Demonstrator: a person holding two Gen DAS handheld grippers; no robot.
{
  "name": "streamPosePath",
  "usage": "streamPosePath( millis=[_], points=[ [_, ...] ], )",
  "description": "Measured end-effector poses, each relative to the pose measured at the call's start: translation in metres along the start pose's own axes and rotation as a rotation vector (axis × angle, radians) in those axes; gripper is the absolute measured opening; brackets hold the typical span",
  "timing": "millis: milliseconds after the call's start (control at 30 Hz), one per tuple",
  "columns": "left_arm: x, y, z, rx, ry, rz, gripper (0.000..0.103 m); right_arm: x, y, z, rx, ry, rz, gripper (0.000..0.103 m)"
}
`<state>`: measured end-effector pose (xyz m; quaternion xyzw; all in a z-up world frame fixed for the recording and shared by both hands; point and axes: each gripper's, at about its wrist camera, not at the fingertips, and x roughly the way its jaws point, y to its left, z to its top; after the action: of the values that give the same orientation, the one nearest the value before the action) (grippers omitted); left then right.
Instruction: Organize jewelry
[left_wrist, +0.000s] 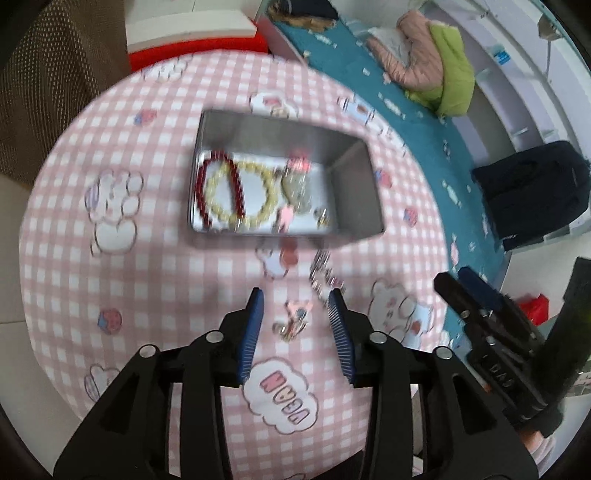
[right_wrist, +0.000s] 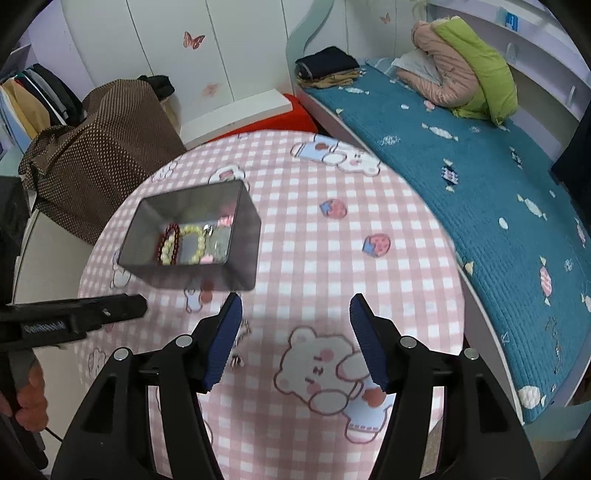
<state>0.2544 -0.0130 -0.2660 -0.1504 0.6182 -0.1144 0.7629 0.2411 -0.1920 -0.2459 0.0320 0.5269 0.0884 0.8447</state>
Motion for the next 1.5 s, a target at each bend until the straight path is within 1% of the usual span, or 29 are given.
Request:
streamPosePath(
  millis=[67,167,267,333,467,533,600,633,700,767,867,1000,1067,1233,1367,1500],
  points=[
    [0.011,0.002,-0.008,-0.002,0.036,0.022,0.04,0.002,0.001,-0.007,-0.002,0.016,0.006,0.058],
    [0.024,0.003,-0.016,-0.001,0.064,0.043,0.04,0.007,0.004,-0.016,-0.01,0.044,0.017,0.058],
    [0.037,0.005,-0.022,0.004,0.071,0.072,0.04,0.011,0.007,-0.022,-0.021,0.069,0.028,0.058],
    [0.043,0.005,-0.025,0.008,0.08,0.076,0.04,0.014,0.008,-0.027,-0.025,0.082,0.03,0.058],
    [0.053,0.004,-0.027,0.021,0.077,0.097,0.04,0.019,0.007,-0.032,-0.02,0.103,0.036,0.058],
    [0.054,0.003,-0.027,0.029,0.066,0.095,0.04,0.021,0.006,-0.034,-0.019,0.109,0.036,0.058],
    [0.055,0.001,-0.028,0.049,0.065,0.09,0.033,0.022,0.005,-0.035,-0.018,0.112,0.033,0.058],
    [0.057,0.002,-0.028,0.057,0.065,0.096,0.024,0.023,0.004,-0.035,-0.016,0.115,0.033,0.058],
    [0.058,0.0,-0.029,0.062,0.066,0.086,0.021,0.024,0.003,-0.036,-0.012,0.119,0.035,0.058],
    [0.059,-0.005,-0.029,0.082,0.058,0.086,0.015,0.024,0.003,-0.036,-0.013,0.122,0.037,0.058],
    [0.06,-0.011,-0.029,0.079,0.062,0.072,0.008,0.026,0.004,-0.035,-0.019,0.127,0.042,0.058],
    [0.067,-0.019,-0.028,0.073,0.067,0.065,0.005,0.031,0.01,-0.033,-0.041,0.13,0.06,0.058],
    [0.062,-0.014,-0.027,0.06,0.07,0.058,0.001,0.035,0.014,-0.034,-0.054,0.134,0.065,0.058],
    [0.054,-0.002,-0.028,0.044,0.064,0.053,0.001,0.046,0.022,-0.036,-0.087,0.158,0.084,0.058],
    [0.049,-0.001,-0.026,0.047,0.048,0.041,0.001,0.056,0.034,-0.04,-0.15,0.17,0.085,0.058],
    [0.046,0.003,-0.025,0.041,0.044,0.041,0.001,0.069,0.043,-0.048,-0.221,0.177,0.067,0.058]
  ],
)
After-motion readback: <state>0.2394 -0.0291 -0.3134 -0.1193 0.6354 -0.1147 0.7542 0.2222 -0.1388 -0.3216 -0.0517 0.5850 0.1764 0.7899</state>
